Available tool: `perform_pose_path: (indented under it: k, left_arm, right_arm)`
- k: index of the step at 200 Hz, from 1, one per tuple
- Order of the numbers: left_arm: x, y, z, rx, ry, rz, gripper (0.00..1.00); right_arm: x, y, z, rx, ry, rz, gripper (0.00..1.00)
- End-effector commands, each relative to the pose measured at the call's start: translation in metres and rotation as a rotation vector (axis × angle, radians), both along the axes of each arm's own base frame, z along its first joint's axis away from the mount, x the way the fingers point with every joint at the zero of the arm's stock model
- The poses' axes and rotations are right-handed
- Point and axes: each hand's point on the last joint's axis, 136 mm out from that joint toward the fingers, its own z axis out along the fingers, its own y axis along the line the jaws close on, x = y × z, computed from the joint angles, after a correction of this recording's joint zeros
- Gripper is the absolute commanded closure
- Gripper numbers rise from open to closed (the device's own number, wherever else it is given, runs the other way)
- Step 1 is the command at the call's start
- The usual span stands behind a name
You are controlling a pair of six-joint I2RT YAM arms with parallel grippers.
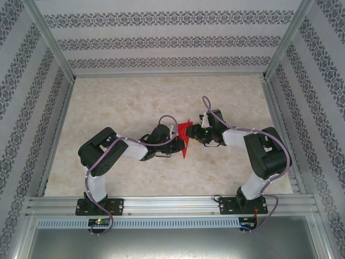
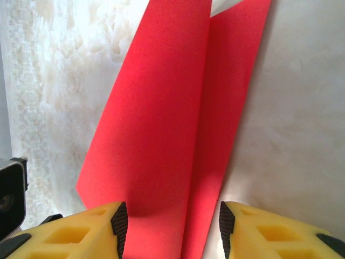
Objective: Fold a paper plane with a square sheet of paper (fold left side to right side)
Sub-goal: Fold the wing for the fifth time at the center of the table.
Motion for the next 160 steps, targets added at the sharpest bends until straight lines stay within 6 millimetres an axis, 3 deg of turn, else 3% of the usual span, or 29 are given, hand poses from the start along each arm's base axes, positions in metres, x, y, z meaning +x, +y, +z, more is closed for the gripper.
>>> perform_pose_path:
  k: [1, 90, 160]
  left_arm:
    - [0.005, 0.001, -0.002, -0.038, 0.008, 0.015, 1.0]
    - [0.005, -0.001, -0.007, -0.048, 0.021, 0.015, 0.89]
    - [0.005, 0.011, 0.006, -0.035, -0.013, 0.029, 0.64]
  right_arm:
    - [0.005, 0.004, -0.004, -0.019, 0.014, -0.003, 0.51]
    - [-0.006, 0.0, -0.038, -0.112, 0.159, 0.01, 0.53]
    - [-0.008, -0.001, -0.043, -0.139, 0.179, 0.016, 0.54]
